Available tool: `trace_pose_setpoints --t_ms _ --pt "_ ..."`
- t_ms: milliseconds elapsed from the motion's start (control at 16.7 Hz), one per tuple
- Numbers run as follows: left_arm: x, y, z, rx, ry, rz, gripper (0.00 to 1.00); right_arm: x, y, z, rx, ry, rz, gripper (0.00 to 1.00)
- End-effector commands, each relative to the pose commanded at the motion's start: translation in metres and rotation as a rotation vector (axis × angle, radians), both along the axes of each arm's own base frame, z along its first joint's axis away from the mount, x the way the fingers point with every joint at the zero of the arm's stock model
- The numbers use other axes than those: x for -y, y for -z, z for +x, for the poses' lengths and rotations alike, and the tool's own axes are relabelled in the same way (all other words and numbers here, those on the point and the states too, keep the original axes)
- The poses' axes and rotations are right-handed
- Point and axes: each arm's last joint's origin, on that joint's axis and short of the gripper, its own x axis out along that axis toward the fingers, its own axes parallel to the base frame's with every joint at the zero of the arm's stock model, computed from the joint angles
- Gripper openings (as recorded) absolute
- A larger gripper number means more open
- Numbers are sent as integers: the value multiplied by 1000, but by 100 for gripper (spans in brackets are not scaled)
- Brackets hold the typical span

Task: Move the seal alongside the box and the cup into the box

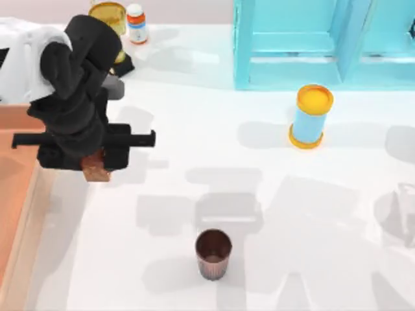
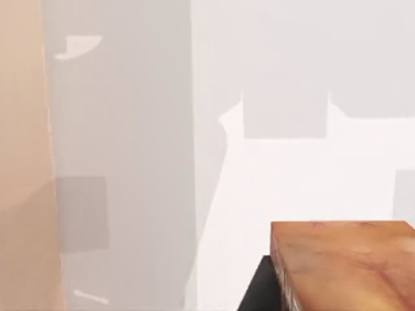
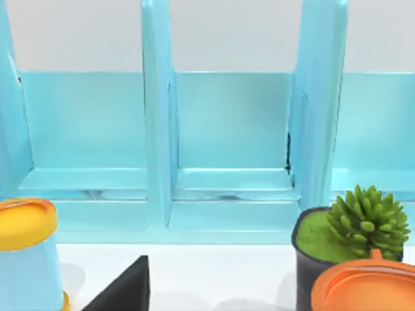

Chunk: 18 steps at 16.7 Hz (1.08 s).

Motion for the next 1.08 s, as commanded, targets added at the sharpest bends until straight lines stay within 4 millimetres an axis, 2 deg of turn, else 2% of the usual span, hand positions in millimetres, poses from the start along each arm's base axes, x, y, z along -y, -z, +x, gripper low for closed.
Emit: trace_pose_setpoints --t_ms 120,360,1080 --pt "-1 11 1 -8 -1 3 0 0 0 0 0 0 0 100" --pt "-1 12 1 -9 -1 3 0 0 0 0 0 0 0 100" --pt "-1 12 1 -9 -1 3 90 0 0 0 0 0 0 100"
